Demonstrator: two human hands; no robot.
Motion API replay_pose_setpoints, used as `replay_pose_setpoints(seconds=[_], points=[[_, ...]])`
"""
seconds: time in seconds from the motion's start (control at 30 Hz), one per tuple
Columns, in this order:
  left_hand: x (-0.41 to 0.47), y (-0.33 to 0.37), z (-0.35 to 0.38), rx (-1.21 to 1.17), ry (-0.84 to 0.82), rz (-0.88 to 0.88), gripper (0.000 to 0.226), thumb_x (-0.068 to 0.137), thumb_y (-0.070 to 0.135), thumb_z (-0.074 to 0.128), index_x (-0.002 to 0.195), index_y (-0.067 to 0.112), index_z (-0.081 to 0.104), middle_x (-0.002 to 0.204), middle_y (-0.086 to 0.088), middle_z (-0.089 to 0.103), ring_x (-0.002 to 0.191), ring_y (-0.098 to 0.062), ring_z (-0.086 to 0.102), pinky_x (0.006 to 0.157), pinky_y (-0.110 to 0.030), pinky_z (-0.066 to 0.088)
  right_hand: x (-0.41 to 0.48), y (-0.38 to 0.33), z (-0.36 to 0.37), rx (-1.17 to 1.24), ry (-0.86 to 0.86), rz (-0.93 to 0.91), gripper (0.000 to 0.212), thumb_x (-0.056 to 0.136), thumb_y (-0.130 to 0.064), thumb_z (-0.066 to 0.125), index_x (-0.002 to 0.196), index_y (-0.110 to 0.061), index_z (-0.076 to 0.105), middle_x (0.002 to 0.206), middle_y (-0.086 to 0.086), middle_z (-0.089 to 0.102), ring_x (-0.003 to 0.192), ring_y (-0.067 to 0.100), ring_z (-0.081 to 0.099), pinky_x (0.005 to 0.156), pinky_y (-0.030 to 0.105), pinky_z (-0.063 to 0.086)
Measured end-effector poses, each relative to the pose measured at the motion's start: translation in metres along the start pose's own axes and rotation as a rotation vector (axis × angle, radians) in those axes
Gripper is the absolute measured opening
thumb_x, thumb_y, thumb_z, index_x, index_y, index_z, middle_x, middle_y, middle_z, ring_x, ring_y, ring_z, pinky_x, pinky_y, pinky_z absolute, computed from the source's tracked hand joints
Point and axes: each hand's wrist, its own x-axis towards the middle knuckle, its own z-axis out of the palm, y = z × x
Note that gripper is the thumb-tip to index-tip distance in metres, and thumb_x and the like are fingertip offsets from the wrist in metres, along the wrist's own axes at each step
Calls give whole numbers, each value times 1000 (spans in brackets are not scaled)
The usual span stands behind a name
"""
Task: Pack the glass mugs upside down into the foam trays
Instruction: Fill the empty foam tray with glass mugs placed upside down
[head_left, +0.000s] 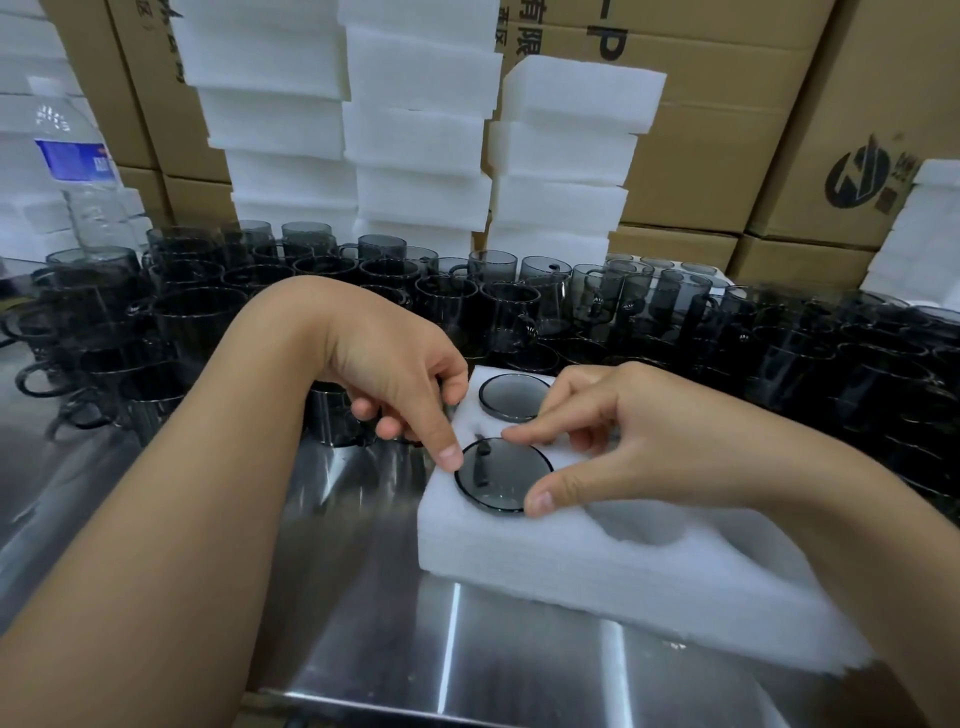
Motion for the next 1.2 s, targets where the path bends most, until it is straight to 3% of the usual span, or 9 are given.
replay_pose_setpoints(seconds=[0.27,0.33,0.4,0.5,0.67,0.77,0.93,1.07,1.2], points=[[-1,4,2,-27,20,96,35,76,7,76,78,15,42,52,-1,43,37,-7,35,33,-16,23,4,4,-3,-12,-13,-11,63,45,-78,66,102,-51,68,83,-21,53,71,1,50,68,26,44],[4,9,4,-167,167,241,27,81,0,68,78,16,46,55,1,46,39,-7,35,35,-16,23,3,7,-2,-5,-7,-29,62,47,-77,68,102,-48,69,84,-22,53,73,2,50,71,26,46],[15,17,7,-270,489,367,20,83,3,65,86,19,53,67,4,56,42,-2,41,38,-14,30,3,8,-1,20,0,-49,60,49,-76,66,101,-47,69,85,-24,54,73,0,51,69,17,43],[38,23,11,-80,984,400,29,84,14,65,110,26,57,105,12,63,58,14,49,58,-1,35,4,9,-2,76,26,-56,53,53,-76,62,96,-46,71,86,-21,58,71,-2,53,67,12,42],[62,17,19,183,1014,268,55,88,20,62,139,21,44,138,3,52,108,-15,56,91,-20,37,4,10,-1,108,66,-65,47,58,-70,61,92,-40,73,82,-19,60,68,-3,53,65,13,44],[69,15,20,255,1012,244,59,86,19,63,141,18,42,138,-2,52,119,-20,51,98,-29,38,4,9,0,123,81,-75,44,61,-69,61,92,-40,73,81,-17,61,67,-1,53,65,18,46],[68,16,21,216,1024,317,61,82,19,70,138,20,46,113,2,59,82,-8,58,85,-27,47,5,12,2,186,139,-65,38,68,-66,63,88,-36,74,91,10,70,89,37,61,80,54,51],[67,16,23,209,1014,367,63,78,27,76,136,21,49,84,17,44,66,4,49,79,-24,47,4,12,0,254,206,-59,36,72,-61,64,85,-29,75,76,-2,71,64,16,54,60,34,44],[67,18,24,247,1087,431,55,78,31,75,128,19,56,86,15,46,69,-1,50,81,-26,47,4,12,-10,445,455,-38,26,85,-44,63,72,-25,76,59,-7,62,53,5,49,54,17,42]])
